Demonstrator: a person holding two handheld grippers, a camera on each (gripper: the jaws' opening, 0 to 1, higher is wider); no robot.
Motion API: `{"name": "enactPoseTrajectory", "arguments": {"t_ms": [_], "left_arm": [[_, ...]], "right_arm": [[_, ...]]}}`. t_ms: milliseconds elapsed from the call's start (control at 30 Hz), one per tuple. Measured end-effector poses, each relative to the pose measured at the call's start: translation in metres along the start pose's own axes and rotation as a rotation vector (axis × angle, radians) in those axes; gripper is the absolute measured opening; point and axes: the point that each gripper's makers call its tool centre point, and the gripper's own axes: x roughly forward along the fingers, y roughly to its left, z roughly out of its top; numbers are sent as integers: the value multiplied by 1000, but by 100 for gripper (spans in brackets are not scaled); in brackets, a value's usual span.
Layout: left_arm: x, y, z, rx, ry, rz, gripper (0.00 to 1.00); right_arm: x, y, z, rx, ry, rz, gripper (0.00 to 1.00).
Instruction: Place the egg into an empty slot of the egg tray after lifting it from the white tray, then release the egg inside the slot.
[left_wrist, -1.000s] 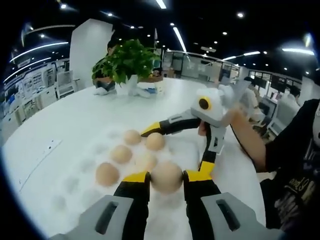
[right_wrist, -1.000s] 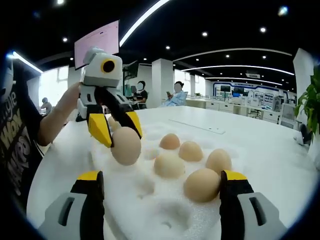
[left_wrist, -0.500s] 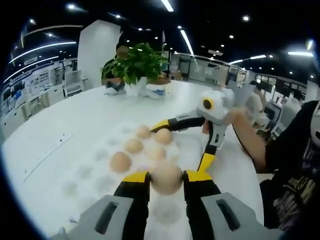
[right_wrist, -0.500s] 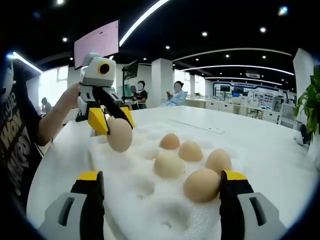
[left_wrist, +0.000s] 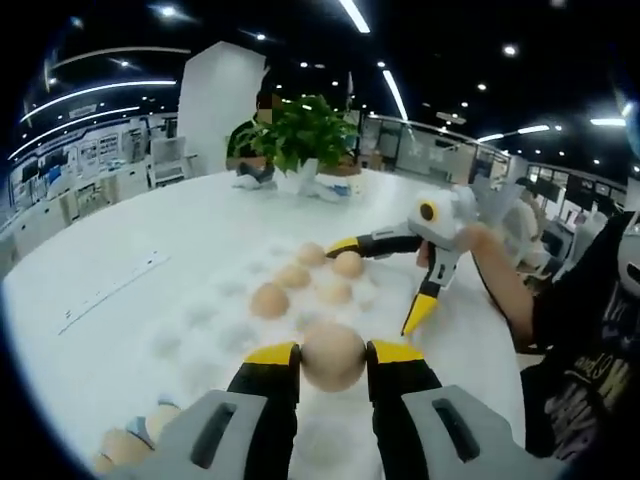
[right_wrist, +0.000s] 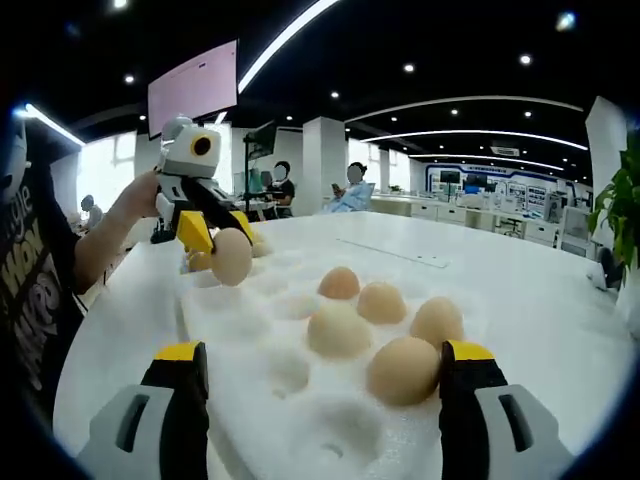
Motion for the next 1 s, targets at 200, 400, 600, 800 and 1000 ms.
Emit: {"name": "enactPoseTrajectory", "arguments": {"t_ms": [200, 400, 600, 800, 1000], "left_arm": [[-11, 10, -4, -10, -3, 25, 26], [-19, 18, -7, -25, -8, 41, 26], [-14, 15, -16, -20, 24, 32, 26], [-22, 40, -10, -18, 15, 22, 26], [-6, 29, -16, 2, 45, 13, 28]], "right_arm": [[0, 0, 0, 0, 0, 0, 100], [0, 0, 0, 0, 0, -1, 100], [0, 3, 0, 0, 0, -1, 100], [-1, 4, 0, 0, -1, -1, 100], [-1, 6, 0, 0, 0, -2, 100]]}}
